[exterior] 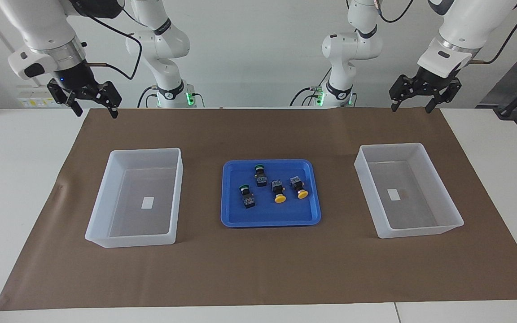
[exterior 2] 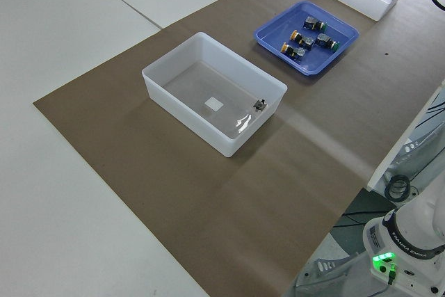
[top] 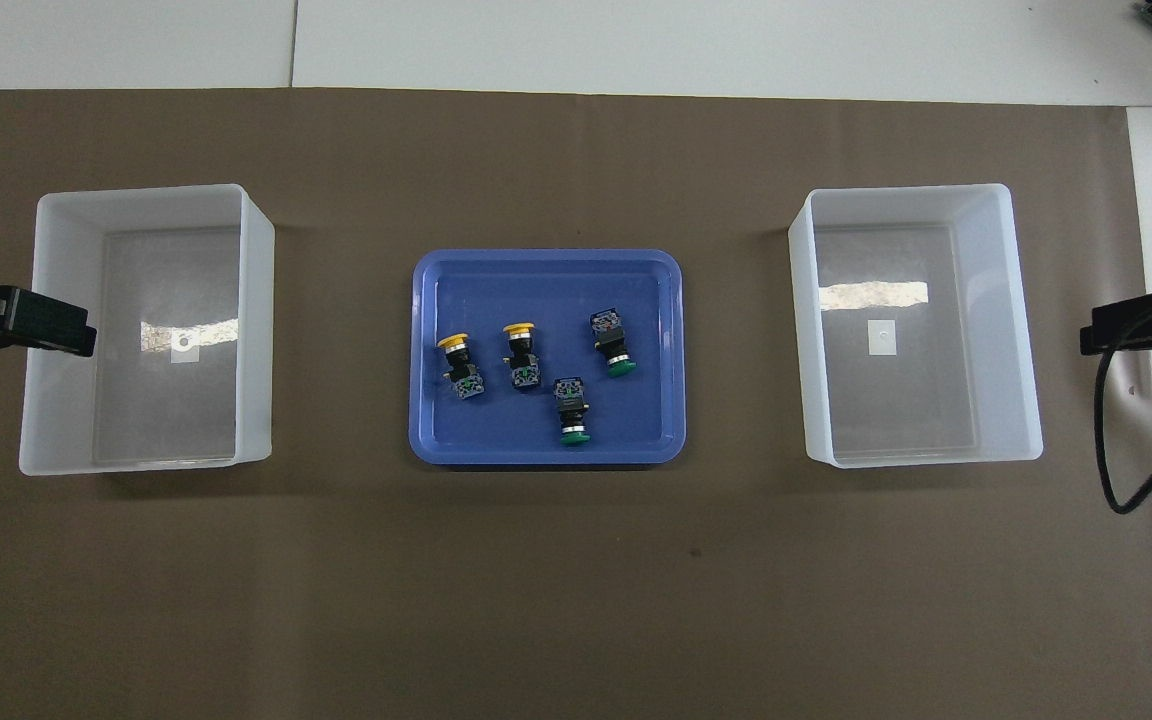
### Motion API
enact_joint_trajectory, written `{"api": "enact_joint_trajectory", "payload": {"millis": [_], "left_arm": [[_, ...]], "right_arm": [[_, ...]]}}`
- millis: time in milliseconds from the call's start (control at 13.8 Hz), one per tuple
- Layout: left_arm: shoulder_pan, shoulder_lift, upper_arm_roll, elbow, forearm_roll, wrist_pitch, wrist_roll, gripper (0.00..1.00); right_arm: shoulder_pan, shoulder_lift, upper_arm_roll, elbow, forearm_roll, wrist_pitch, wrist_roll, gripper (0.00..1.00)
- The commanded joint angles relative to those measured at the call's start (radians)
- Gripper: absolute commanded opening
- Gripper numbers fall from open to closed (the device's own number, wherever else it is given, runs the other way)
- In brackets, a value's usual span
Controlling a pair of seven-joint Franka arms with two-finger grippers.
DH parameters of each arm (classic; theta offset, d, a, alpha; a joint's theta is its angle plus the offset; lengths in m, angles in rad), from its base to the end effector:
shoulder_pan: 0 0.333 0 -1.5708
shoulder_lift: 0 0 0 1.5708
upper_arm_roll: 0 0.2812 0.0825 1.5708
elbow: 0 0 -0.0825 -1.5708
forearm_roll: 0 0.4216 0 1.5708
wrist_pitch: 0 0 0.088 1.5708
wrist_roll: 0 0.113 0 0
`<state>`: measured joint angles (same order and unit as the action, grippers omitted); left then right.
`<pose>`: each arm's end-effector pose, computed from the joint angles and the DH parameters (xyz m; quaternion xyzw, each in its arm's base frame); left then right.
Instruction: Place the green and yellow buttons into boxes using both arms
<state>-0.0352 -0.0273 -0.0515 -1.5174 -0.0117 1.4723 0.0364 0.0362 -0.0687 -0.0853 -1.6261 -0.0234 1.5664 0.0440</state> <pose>0.5720 -0.0515 0.6180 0.9980 -0.0620 -0.0090 0.0049 0.5716 -0.0322 0.5950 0.9989 -0.0465 0.0044 0.0088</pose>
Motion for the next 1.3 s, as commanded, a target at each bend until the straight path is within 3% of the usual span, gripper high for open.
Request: {"api": "enact_joint_trajectory", "payload": {"millis": [0, 723, 1012, 1229], "left_arm": [[0.0, -0.022, 0.007, -0.017, -0.002, -0.01, -0.012, 1.0], [0.0, -0.022, 0.009, -0.02, 0.003, -0.004, -0.013, 1.0], [0.001, -0.023, 0.01, -0.021, 0.003, -0.003, -0.012, 1.0], [0.004, -0.023, 0.012, -0.021, 0.003, 0.0, -0.012, 1.0]], "right_arm": [[-0.006, -0.016, 0.01, -0.014, -0.013, -0.006, 0.02, 1.0], [0.01, -0.017, 0.021, -0.041, -0.007, 0.013, 0.023, 1.0], [0.129, 0.044, 0.033, -0.057, -0.01, 0.157, 0.088, 1.0], [0.236, 0.16, 0.033, -0.057, -0.009, 0.266, 0.21, 1.0]]}}
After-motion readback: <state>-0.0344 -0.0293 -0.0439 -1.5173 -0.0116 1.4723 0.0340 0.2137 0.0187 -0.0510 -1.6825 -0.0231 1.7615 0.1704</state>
